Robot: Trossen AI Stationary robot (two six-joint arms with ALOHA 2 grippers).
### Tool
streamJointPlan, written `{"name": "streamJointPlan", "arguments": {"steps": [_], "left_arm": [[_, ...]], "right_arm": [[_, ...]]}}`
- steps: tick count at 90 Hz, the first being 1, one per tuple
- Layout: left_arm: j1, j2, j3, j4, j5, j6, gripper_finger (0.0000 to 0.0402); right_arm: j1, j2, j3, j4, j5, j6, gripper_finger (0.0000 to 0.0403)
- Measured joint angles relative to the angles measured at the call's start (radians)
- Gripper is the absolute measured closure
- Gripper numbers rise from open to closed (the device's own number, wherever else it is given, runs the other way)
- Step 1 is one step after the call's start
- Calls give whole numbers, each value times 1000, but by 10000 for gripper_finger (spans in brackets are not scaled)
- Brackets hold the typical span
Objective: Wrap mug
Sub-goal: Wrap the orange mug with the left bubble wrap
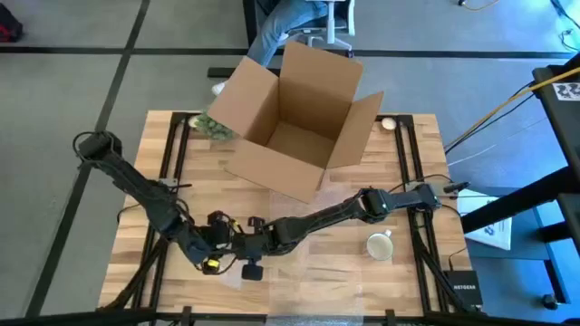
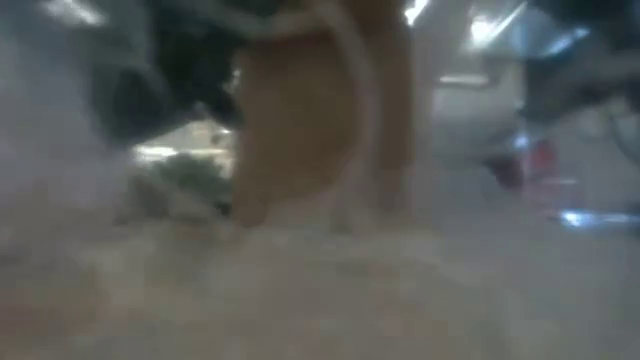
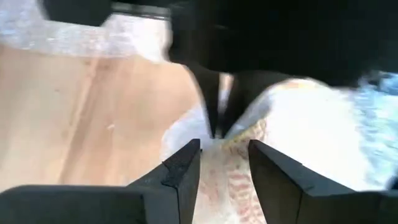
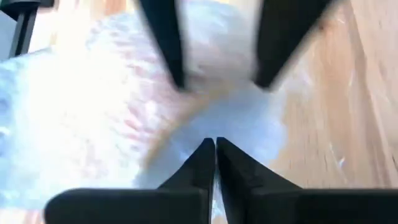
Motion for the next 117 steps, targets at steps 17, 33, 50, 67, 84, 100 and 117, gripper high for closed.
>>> {"name": "streamJointPlan", "arguments": {"steps": [17, 33, 50, 67, 84, 100, 117], "left_arm": [[-38, -61, 77, -130, -35, -13, 282], [-122, -102, 92, -244, 84, -283, 282], [-286, -26, -39, -77, 130, -542, 282], [-319, 88, -122, 146, 13, -590, 282], [-264, 162, -159, 187, -12, -577, 282], [-198, 221, -164, 252, -4, -485, 282], [-124, 279, -164, 345, 6, -373, 282]], "right_arm": [[-1, 0, 2, 9, -1, -17, 402], [-2, -1, 3, 19, -6, -30, 402], [-1, -1, 3, 65, -39, -47, 402], [-1, 4, -16, 158, -98, -50, 402], [-1, 9, -38, 188, -114, -49, 402], [-1, 9, -25, 180, -127, -48, 402], [-1, 8, 6, 174, -136, -49, 402]]}}
